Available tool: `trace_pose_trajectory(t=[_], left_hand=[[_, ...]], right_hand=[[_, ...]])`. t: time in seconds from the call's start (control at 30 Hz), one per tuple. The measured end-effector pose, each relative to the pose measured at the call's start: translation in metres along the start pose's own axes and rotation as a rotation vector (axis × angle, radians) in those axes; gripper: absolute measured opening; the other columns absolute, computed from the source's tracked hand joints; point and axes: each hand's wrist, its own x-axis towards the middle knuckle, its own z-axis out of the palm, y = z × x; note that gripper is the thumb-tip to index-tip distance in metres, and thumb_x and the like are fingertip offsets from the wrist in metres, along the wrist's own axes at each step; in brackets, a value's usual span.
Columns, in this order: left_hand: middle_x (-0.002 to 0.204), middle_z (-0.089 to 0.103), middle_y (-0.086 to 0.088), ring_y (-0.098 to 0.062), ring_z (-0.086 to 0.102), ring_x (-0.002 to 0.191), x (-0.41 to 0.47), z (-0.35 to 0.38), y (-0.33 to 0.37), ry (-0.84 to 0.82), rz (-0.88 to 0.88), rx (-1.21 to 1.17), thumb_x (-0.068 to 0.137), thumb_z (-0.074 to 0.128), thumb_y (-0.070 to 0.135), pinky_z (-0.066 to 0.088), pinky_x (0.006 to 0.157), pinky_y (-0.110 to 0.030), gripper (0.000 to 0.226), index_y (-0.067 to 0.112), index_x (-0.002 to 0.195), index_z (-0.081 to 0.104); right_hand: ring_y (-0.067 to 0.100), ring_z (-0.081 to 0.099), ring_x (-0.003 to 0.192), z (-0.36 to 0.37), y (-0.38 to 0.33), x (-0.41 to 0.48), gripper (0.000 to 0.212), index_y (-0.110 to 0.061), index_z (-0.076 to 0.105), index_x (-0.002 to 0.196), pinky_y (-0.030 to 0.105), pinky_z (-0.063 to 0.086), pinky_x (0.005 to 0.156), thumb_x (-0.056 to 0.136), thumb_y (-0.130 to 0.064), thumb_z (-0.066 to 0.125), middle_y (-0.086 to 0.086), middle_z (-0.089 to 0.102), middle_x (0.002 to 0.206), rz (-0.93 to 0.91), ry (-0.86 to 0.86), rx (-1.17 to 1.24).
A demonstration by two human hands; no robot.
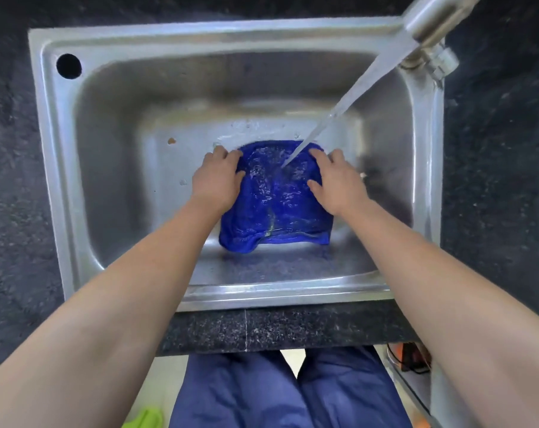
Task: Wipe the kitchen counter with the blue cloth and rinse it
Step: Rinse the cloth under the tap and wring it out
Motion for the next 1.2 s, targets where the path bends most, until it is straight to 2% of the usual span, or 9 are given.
trace_pose_trajectory(t=[0.13, 0.33, 0.4, 0.5, 0.63, 0.87, 0.97, 1.07, 1.2], left_hand=[[0.119, 0.057, -0.016, -0.037, 0.057, 0.103, 0.014, -0.011, 0.004, 0.096, -0.052, -0.091, 0.103, 0.045, 0.023, 0.042, 0.077, -0.037, 0.027, 0.014, 0.121, 0.062], [0.119, 0.055, -0.01, -0.028, 0.058, 0.102, 0.019, -0.035, 0.008, 0.46, -0.014, -0.276, 0.094, 0.051, 0.017, 0.048, 0.078, -0.037, 0.026, 0.014, 0.117, 0.064], [0.119, 0.055, -0.008, -0.026, 0.057, 0.103, 0.016, -0.033, 0.006, 0.431, 0.005, -0.258, 0.092, 0.055, 0.018, 0.046, 0.077, -0.035, 0.027, 0.016, 0.117, 0.063], [0.114, 0.057, -0.007, -0.026, 0.053, 0.108, 0.002, -0.016, -0.001, 0.206, 0.073, -0.168, 0.09, 0.065, 0.031, 0.05, 0.083, -0.041, 0.024, 0.018, 0.11, 0.068], [0.115, 0.051, -0.006, -0.028, 0.044, 0.111, -0.02, 0.012, -0.005, -0.028, 0.143, 0.023, 0.089, 0.068, 0.039, 0.047, 0.083, -0.037, 0.029, 0.019, 0.109, 0.074], [0.112, 0.055, -0.01, -0.03, 0.05, 0.105, -0.01, 0.01, -0.001, 0.007, 0.093, 0.103, 0.101, 0.05, 0.029, 0.044, 0.08, -0.039, 0.026, 0.009, 0.105, 0.066], [0.112, 0.057, -0.014, -0.032, 0.051, 0.105, -0.008, 0.004, -0.003, 0.018, 0.091, 0.05, 0.101, 0.049, 0.025, 0.044, 0.08, -0.042, 0.023, 0.006, 0.104, 0.062], [0.108, 0.058, -0.015, -0.032, 0.052, 0.101, -0.013, 0.001, -0.003, 0.178, 0.052, -0.109, 0.102, 0.048, 0.021, 0.044, 0.077, -0.042, 0.02, 0.004, 0.102, 0.059], [0.11, 0.059, -0.009, -0.027, 0.052, 0.104, -0.012, 0.004, -0.004, 0.179, 0.015, -0.193, 0.094, 0.06, 0.028, 0.048, 0.077, -0.039, 0.019, 0.011, 0.103, 0.062]], right_hand=[[0.034, 0.057, 0.107, -0.009, 0.001, 0.011, 0.037, -0.02, 0.049, 0.137, 0.036, 0.043, 0.09, 0.1, -0.02, 0.053, 0.012, 0.051, 0.124, 0.031, -0.011, 0.145], [0.031, 0.056, 0.109, -0.027, -0.003, 0.018, 0.043, -0.019, 0.051, 0.14, 0.042, 0.046, 0.092, 0.098, -0.012, 0.049, 0.013, 0.044, 0.132, 0.033, 0.447, 0.233], [0.029, 0.053, 0.114, -0.026, -0.001, 0.017, 0.044, -0.02, 0.051, 0.14, 0.041, 0.046, 0.093, 0.096, -0.013, 0.053, 0.011, 0.044, 0.134, -0.008, 0.404, 0.183], [0.028, 0.051, 0.117, -0.011, 0.004, 0.009, 0.039, -0.019, 0.057, 0.134, 0.043, 0.051, 0.09, 0.096, -0.023, 0.059, 0.008, 0.05, 0.128, -0.132, 0.205, 0.058], [0.027, 0.051, 0.113, 0.014, 0.007, -0.003, 0.035, -0.021, 0.058, 0.131, 0.035, 0.046, 0.083, 0.097, -0.031, 0.061, 0.006, 0.054, 0.122, -0.06, 0.024, 0.031], [0.028, 0.058, 0.105, 0.0, -0.002, 0.004, 0.026, -0.017, 0.062, 0.122, 0.034, 0.044, 0.082, 0.103, -0.029, 0.049, 0.008, 0.056, 0.118, 0.02, 0.085, 0.119], [0.028, 0.057, 0.106, -0.009, -0.005, 0.004, 0.026, -0.016, 0.061, 0.121, 0.037, 0.045, 0.08, 0.104, -0.029, 0.048, 0.007, 0.054, 0.119, -0.011, 0.213, 0.144], [0.028, 0.057, 0.099, -0.008, -0.004, 0.002, 0.022, -0.015, 0.059, 0.118, 0.038, 0.046, 0.074, 0.103, -0.027, 0.047, 0.008, 0.053, 0.117, -0.012, 0.36, 0.211], [0.032, 0.052, 0.112, 0.0, 0.007, 0.006, 0.034, -0.021, 0.06, 0.122, 0.041, 0.045, 0.089, 0.092, -0.006, 0.054, 0.01, 0.05, 0.125, 0.171, 0.232, 0.102]])
